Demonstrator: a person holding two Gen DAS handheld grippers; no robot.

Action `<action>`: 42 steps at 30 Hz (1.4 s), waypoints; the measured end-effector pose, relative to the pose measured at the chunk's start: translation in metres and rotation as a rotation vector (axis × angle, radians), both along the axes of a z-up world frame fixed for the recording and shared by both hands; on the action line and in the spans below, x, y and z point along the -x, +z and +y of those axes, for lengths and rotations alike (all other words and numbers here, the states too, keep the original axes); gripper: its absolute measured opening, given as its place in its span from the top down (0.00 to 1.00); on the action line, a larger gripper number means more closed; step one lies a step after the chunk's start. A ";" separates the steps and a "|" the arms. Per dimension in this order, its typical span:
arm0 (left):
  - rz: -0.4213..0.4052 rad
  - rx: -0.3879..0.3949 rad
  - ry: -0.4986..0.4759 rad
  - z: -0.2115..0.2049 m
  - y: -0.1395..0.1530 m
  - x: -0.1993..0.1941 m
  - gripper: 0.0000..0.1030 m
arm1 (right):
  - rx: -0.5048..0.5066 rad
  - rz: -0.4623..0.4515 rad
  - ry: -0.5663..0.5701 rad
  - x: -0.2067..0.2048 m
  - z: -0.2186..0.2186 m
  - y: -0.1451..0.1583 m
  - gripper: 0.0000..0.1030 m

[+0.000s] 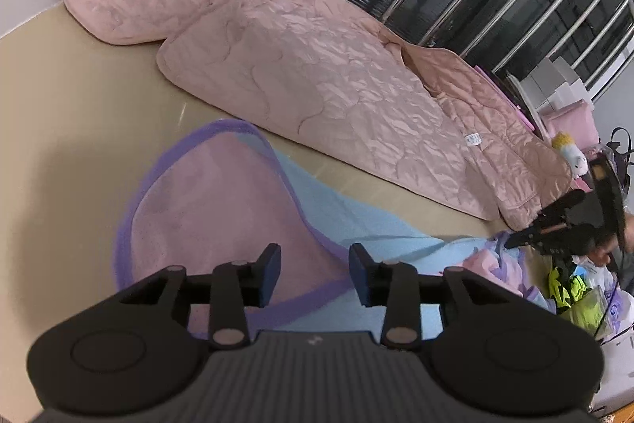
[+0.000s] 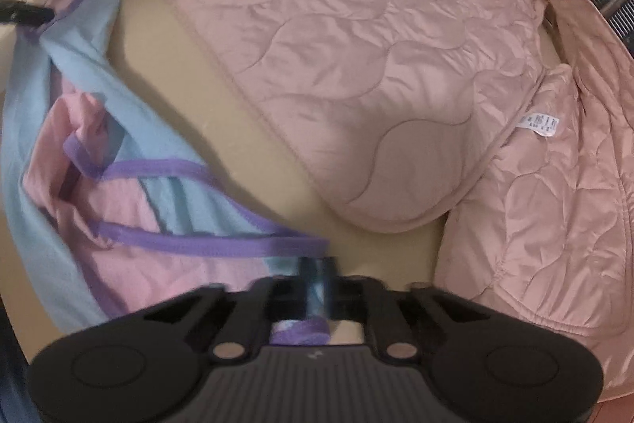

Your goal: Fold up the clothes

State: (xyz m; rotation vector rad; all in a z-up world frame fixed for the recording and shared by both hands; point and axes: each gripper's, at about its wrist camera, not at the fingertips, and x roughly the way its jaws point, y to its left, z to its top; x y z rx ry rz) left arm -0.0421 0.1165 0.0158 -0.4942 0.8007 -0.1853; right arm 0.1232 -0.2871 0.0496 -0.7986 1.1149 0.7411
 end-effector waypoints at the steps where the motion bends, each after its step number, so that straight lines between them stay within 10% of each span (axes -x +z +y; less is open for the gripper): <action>1: 0.000 0.000 0.003 0.001 0.000 -0.001 0.64 | 0.008 -0.041 0.015 0.008 0.002 0.004 1.00; 8: 0.012 0.015 0.031 0.015 -0.001 -0.008 0.64 | 0.048 -0.418 0.134 0.117 0.008 0.067 1.00; 17: 0.036 -0.016 0.052 0.010 0.003 -0.037 0.63 | 0.246 -0.442 0.344 0.220 0.038 -0.010 1.00; 22: 0.066 -0.061 0.057 0.008 0.001 -0.059 0.58 | 0.189 -0.458 0.215 0.223 0.034 -0.006 0.68; 27: 0.092 -0.062 0.079 0.004 0.006 -0.071 0.58 | -0.059 -0.561 -0.022 0.210 0.035 0.026 0.67; 31: -0.034 -0.034 -0.103 -0.024 0.030 -0.043 0.56 | -0.169 -0.586 -0.137 0.177 0.056 0.020 0.68; 35: -0.125 -0.269 -0.417 -0.097 0.036 -0.018 0.40 | -0.151 -0.533 -0.180 0.150 0.069 -0.006 0.75; 38: -0.121 -0.420 -0.449 -0.129 0.024 -0.022 0.40 | -0.139 -0.516 -0.240 0.143 0.067 -0.015 0.79; 40: -0.109 -0.480 -0.407 -0.135 0.018 -0.032 0.47 | -0.141 -0.502 -0.280 0.139 0.062 -0.017 0.90; 42: -0.130 -0.522 -0.432 -0.142 0.018 -0.037 1.00 | -0.153 -0.488 -0.303 0.139 0.059 -0.019 0.94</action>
